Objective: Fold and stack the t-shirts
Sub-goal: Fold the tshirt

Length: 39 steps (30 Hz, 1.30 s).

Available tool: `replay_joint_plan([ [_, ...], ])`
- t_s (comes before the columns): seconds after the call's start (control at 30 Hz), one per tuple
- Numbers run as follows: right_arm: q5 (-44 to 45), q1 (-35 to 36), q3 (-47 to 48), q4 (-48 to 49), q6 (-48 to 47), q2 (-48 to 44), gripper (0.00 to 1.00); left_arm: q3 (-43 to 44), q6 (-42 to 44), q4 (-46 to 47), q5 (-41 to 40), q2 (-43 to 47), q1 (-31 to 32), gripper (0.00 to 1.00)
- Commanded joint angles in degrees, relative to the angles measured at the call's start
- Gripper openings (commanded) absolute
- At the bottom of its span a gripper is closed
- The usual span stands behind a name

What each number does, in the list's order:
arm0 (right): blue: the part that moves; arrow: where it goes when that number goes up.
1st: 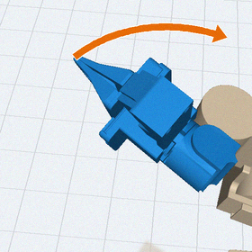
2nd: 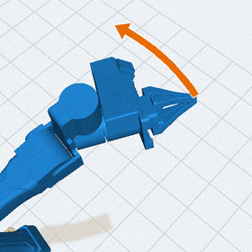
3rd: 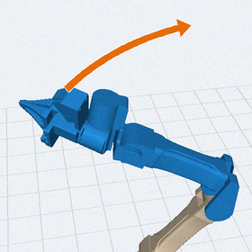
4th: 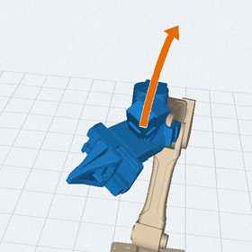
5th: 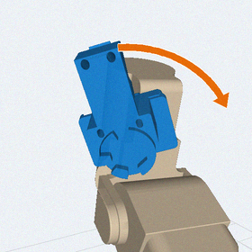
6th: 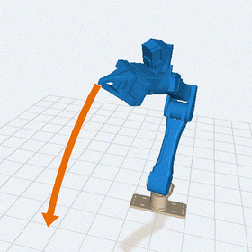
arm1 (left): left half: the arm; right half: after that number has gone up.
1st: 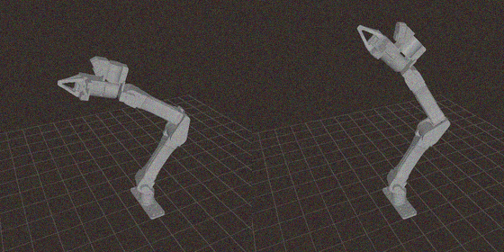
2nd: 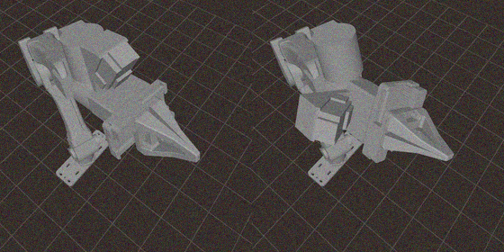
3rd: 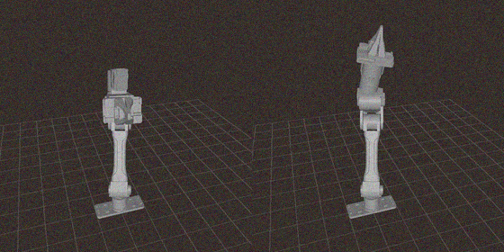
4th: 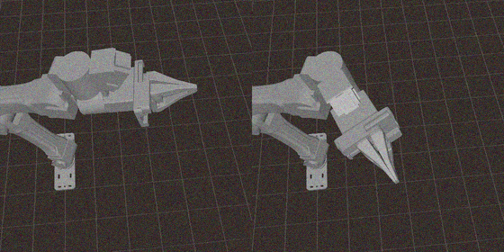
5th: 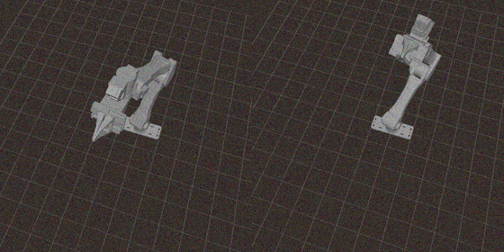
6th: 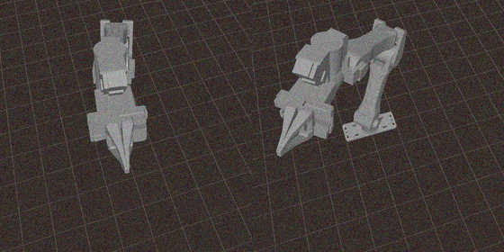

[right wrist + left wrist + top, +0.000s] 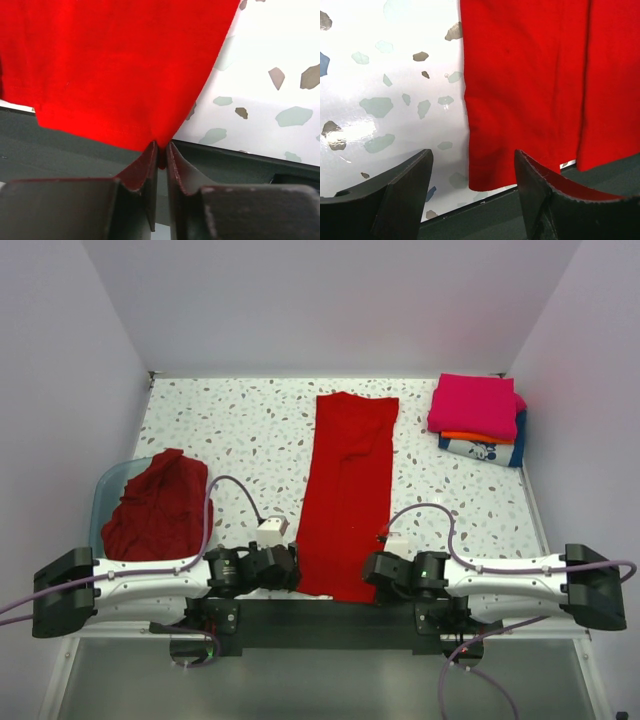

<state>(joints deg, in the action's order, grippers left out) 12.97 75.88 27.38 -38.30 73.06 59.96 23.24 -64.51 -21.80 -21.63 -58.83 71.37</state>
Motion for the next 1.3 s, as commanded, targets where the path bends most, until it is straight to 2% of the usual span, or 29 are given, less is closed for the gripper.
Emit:
replay_joint_plan([
  [0.0,0.6,0.8,-0.9,-0.2,1.9,1.8,0.11,-1.4,-1.7,-1.1,3.0,-1.7,0.3,0.70],
  [0.13,1.0,0.9,-1.1,-1.2,2.4,1.1,0.10,-1.2,-2.5,-3.1,3.1,-2.4,0.3,0.66],
  [0.27,1.3,0.9,-1.6,-1.8,2.8,-0.2,0.10,-1.2,-3.0,-3.2,3.7,-2.6,0.6,0.54],
  [0.6,2.0,0.9,-2.5,-3.4,3.8,-2.9,0.11,-0.8,-5.5,-5.7,4.8,-3.6,2.0,0.53],
  [0.8,2.1,0.9,-2.7,-3.5,3.8,-3.4,0.11,-1.2,-7.3,-6.2,5.7,-3.7,3.2,0.48],
  [1.0,2.0,0.9,-2.9,-3.2,3.8,-3.3,0.11,-1.4,-9.1,-5.6,5.9,-4.1,4.8,0.36],
  [1.1,2.1,0.9,-2.9,-3.2,3.8,-3.3,0.10,-1.4,-9.6,-4.7,6.5,-4.8,5.6,0.26],
  [1.17,2.2,0.9,-2.8,-3.3,3.8,-3.5,0.10,-1.3,-10.4,-4.6,6.5,-5.4,6.1,0.13],
  [1.2,2.2,0.9,-2.7,-3.5,3.8,-3.7,0.10,-1.3,-10.6,-4.6,6.5,-5.7,6.4,0.03],
  [1.27,2.4,0.9,-2.3,-3.8,3.8,-3.8,0.09,-0.9,-11.0,-4.8,6.5,-6.2,6.6,0.00],
])
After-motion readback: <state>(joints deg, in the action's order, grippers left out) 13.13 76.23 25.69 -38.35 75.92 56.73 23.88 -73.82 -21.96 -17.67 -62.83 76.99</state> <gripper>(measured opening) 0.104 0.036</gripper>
